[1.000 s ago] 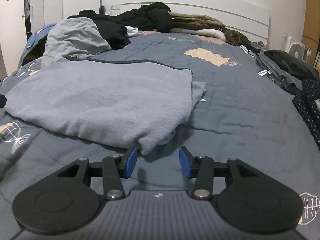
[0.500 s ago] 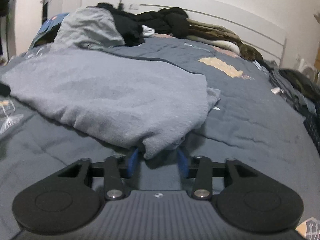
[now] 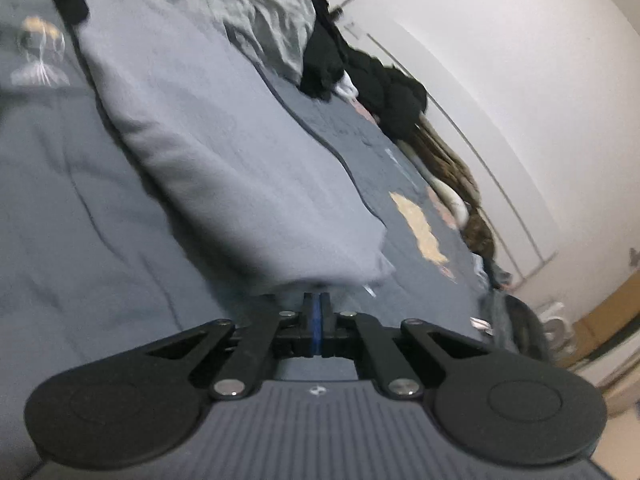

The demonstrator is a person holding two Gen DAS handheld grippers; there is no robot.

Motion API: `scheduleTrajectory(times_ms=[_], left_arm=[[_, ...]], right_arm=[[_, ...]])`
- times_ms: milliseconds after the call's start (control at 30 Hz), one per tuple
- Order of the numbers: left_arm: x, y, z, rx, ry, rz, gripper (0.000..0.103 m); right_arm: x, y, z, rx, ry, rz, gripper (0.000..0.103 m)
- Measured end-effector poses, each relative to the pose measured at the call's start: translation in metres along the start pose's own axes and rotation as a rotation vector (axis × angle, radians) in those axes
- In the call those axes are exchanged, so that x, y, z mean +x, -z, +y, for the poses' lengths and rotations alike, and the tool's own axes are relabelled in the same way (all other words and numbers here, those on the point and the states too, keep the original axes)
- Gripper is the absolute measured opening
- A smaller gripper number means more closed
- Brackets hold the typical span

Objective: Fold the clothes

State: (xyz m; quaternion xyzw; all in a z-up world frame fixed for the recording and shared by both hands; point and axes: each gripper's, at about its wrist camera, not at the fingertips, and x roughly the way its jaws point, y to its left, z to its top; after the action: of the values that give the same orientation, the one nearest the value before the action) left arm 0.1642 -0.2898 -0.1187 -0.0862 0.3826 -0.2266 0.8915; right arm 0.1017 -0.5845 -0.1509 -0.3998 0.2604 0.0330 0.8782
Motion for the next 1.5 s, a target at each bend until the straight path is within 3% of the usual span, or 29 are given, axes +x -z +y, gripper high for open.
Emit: scheduleTrajectory(times_ms=[67, 267, 367, 500, 667, 833, 1033, 1133, 1267, 1300, 1333, 1500], left_arm=[[0.001, -0.001, 0.001, -0.002, -0.001, 0.003, 0.053], [0.001, -0.001, 0.001, -0.001, 0.004, 0.009, 0.053], [0.002, -0.001, 0.001, -0.002, 0.004, 0.012, 0.053], [0.002, -0.001, 0.002, -0.006, 0.001, 0.012, 0.053], [0.001, -0.003, 0.004, -0.013, -0.004, 0.009, 0.053], [0.0, -0.005, 0.007, -0.023, -0.007, 0.009, 0.053], [0.001, -0.004, 0.004, -0.008, -0.006, 0.019, 0.053], [0.0, -0.004, 0.003, 0.001, -0.009, 0.014, 0.053], [0.005, -0.001, 0.002, 0.014, -0.026, 0.023, 0.053], [0.008, -0.001, 0.003, 0.009, -0.028, 0.029, 0.053], [0.01, -0.001, 0.004, 0.003, -0.029, 0.034, 0.053], [0.012, 0.0, 0.003, 0.013, -0.039, 0.039, 0.053]], right_arm=[[0.003, 0.007, -0.01, 0.072, -0.006, 0.037, 0.0], [0.008, 0.033, -0.069, 0.76, -0.19, -0.069, 0.004], [0.018, 0.048, -0.073, 0.901, -0.227, -0.07, 0.01], [0.034, 0.049, -0.057, 0.859, -0.283, -0.016, 0.019], [0.04, 0.038, -0.042, 0.774, -0.339, -0.032, 0.025], [0.041, 0.041, -0.056, 0.848, -0.438, -0.096, 0.027], [0.052, 0.046, -0.063, 0.854, -0.532, -0.096, 0.037], [0.064, 0.041, -0.067, 0.784, -0.597, -0.076, 0.037], [0.072, 0.037, -0.068, 0.745, -0.61, -0.093, 0.034], [0.074, 0.038, -0.066, 0.754, -0.608, -0.096, 0.029], [0.076, 0.037, -0.063, 0.746, -0.606, -0.085, 0.016], [0.062, 0.044, -0.071, 0.802, -0.585, -0.103, 0.009]])
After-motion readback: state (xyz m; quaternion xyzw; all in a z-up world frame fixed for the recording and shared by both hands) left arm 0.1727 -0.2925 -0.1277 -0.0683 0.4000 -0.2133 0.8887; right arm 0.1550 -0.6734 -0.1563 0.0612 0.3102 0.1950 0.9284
